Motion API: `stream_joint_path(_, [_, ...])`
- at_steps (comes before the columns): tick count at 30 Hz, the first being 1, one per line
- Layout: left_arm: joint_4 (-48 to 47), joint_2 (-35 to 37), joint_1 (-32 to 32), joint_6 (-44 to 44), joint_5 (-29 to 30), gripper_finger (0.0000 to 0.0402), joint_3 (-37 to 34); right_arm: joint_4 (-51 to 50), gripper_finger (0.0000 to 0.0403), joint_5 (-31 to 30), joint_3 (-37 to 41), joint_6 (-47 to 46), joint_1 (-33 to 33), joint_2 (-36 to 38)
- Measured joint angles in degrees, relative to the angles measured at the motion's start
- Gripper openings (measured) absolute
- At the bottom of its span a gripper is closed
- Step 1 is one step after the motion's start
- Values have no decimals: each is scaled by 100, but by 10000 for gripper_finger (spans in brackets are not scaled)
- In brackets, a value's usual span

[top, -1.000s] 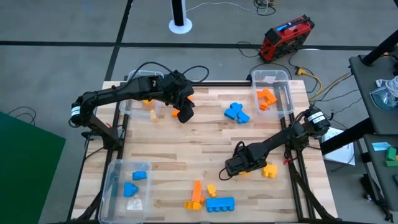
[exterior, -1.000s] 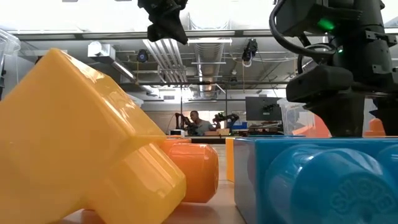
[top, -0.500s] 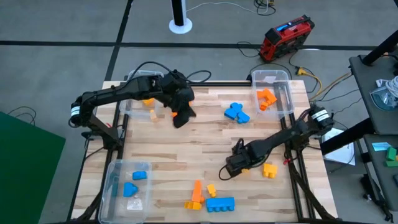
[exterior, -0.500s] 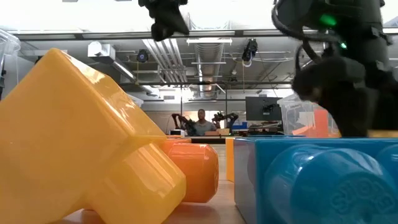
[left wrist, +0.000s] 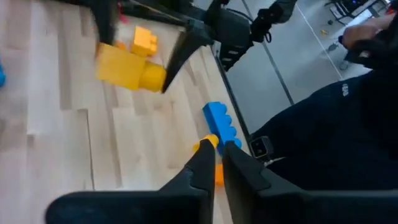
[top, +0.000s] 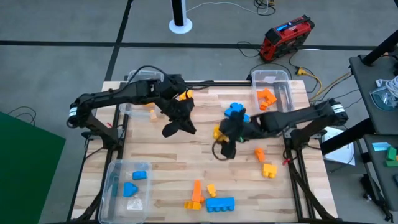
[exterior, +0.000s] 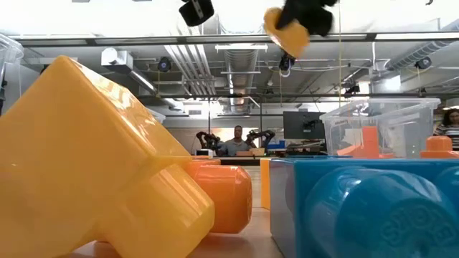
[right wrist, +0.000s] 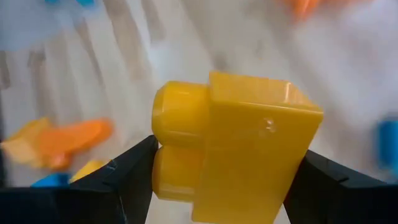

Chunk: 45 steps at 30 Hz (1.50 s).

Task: Sort blocks
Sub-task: Put the middle right yellow game piece into the top left transparent bin

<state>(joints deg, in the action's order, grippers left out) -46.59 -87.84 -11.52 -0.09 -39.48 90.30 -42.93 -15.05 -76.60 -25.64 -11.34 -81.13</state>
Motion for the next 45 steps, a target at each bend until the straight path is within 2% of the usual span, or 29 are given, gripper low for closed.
stream_joint_path(2, [235, 47, 72, -21, 161, 30, 0, 28, 265, 47, -281, 624, 163, -6])
stream_joint_path(4, [627, 112, 137, -21, 320, 52, 0, 25, 265, 467, -481, 939, 364, -4])
stream_joint_path(7, [1255, 240, 267, 219, 644, 91, 0, 24, 265, 1629, -672, 1008, 712, -1])
stream_joint_path(10, [1408, 332, 400, 798, 1037, 134, 0, 38, 265, 2734, -805, 1022, 987, 11])
stream_joint_path(15, [1591, 314, 532, 1492, 1330, 204, 0, 41, 265, 4127, -840, 1071, 1315, -11])
stream_joint_path(19, [1809, 268, 559, 2142, 1501, 241, 0, 43, 265, 5056, -830, 1249, 1565, -144])
stream_joint_path(24, [2203, 259, 630, 2401, 1499, 253, 0, 190, 265, 5680, -825, 1277, 1849, -265])
stream_joint_path(27, [2188, 195, 687, 2341, 1495, 252, 0, 459, 265, 5807, -825, 1217, 2010, -317])
stream_joint_path(33, [2009, 61, 681, 2181, 1497, 251, 0, 925, 265, 6474, -825, 826, 2263, -416])
stream_joint_path(45, [2000, -186, 701, 2225, 1344, 251, 0, 1250, 265, 6951, -825, 815, 2237, -417])
